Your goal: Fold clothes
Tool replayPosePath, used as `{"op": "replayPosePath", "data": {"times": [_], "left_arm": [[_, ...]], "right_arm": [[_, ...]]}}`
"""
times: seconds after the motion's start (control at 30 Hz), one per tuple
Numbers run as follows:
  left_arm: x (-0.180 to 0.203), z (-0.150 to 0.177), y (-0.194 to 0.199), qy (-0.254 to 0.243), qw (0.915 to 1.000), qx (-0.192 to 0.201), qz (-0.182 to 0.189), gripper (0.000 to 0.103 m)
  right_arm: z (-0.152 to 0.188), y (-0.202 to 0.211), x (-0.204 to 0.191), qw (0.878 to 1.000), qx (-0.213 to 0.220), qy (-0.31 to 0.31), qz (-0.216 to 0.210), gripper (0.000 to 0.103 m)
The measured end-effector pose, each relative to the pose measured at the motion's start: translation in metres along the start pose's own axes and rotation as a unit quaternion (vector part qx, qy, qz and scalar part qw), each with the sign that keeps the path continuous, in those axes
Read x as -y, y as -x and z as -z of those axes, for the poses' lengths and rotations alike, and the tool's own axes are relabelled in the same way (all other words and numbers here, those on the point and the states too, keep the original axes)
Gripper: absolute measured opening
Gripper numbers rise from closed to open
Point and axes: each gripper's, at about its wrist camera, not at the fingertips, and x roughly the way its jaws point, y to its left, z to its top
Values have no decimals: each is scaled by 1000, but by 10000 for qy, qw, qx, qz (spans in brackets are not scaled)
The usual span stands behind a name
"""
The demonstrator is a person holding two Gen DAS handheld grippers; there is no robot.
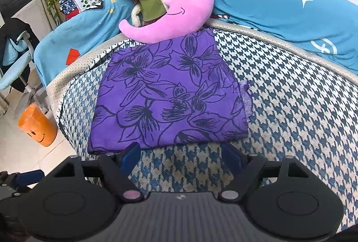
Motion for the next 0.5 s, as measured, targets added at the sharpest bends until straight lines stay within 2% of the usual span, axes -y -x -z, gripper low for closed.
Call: {"op": "replayPosePath", "data": {"times": [0.5], "left_arm": [[-3, 8, 17, -17, 9999, -25, 124, 103]], "right_arm": [[1, 5, -6, 9999, 30, 89, -105, 80]]}}
